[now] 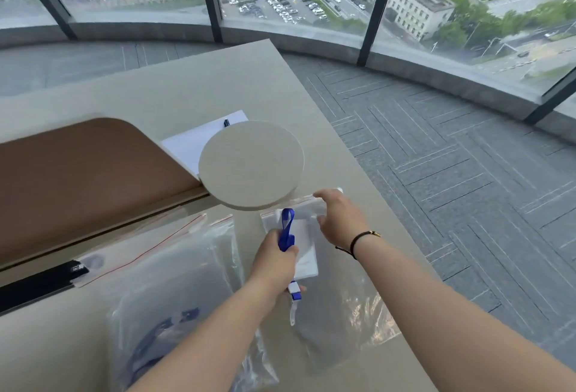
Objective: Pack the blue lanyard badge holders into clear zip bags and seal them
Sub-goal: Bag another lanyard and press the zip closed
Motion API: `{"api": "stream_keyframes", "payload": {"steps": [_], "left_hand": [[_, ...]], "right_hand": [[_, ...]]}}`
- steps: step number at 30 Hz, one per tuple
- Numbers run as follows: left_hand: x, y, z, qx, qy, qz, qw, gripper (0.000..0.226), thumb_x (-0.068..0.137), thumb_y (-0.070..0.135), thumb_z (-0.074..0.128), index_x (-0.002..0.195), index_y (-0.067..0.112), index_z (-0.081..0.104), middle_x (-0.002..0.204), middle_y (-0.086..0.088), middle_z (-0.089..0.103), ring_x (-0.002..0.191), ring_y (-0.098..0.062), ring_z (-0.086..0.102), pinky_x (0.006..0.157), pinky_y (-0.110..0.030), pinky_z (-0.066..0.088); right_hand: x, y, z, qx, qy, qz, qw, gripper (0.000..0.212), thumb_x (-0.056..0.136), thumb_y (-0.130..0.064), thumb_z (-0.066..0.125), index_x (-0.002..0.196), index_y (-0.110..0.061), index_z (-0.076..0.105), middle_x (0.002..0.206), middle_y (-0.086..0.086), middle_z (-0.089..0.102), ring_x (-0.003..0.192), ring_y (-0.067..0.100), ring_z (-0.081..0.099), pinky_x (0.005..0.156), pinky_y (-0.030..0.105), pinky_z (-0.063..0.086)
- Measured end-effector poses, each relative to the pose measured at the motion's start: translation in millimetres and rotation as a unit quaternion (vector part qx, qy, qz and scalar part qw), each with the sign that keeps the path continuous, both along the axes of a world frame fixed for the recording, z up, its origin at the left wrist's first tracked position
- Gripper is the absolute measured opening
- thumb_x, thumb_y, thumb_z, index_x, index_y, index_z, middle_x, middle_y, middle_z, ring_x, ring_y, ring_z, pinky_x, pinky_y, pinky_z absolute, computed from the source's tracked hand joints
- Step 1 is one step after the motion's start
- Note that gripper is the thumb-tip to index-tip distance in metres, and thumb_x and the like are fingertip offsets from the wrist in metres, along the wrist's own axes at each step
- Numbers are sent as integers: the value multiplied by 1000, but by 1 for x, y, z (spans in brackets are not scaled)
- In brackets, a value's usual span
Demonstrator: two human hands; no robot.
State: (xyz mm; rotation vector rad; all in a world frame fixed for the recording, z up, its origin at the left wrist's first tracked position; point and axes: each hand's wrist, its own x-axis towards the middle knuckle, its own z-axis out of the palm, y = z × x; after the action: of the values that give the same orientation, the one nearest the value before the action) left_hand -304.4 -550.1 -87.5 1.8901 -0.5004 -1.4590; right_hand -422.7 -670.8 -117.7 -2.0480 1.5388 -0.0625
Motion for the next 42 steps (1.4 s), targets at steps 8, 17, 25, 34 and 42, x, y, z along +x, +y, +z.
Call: {"api": "stream_keyframes", "payload": {"steps": [8,17,25,34,42], "left_hand": [[8,-7,-14,0,-20,0,1000,10,100,15,49,97,24,51,103,-2,48,103,-40,64,56,-42,63],[15,17,7,-35,27,-1,999,17,101,13,51,104,29,55,114,-6,53,82,-25,77,59,-45,63],[25,51,64,-97,43,14,994,11,100,13,58,104,23,61,102,-12,55,68,-18,65,62,-49,63],[29,98,136,-230,222,146,936,22,101,2,52,101,20,64,92,3,75,93,-26,72,93,-56,55],[29,158,176,-251,242,138,927,26,104,11,49,123,24,60,113,-7,76,102,-37,73,82,-57,59]], "right_hand": [[9,-32,-12,-53,95,79,991,49,88,-2,43,130,-24,54,125,3,56,111,28,59,85,36,48],[-1,-10,2,-76,37,91,992,15,94,-20,54,95,-23,68,102,1,60,90,28,62,72,37,51],[-24,38,54,-101,33,121,987,13,92,-24,57,92,-26,70,102,-7,64,92,23,62,70,33,48],[-28,132,144,-94,14,224,970,8,92,-27,60,87,-31,64,110,-11,62,96,15,59,74,27,43],[-26,198,211,-68,-26,253,965,14,90,-26,64,79,-34,64,134,-16,56,91,5,58,86,29,51]]}}
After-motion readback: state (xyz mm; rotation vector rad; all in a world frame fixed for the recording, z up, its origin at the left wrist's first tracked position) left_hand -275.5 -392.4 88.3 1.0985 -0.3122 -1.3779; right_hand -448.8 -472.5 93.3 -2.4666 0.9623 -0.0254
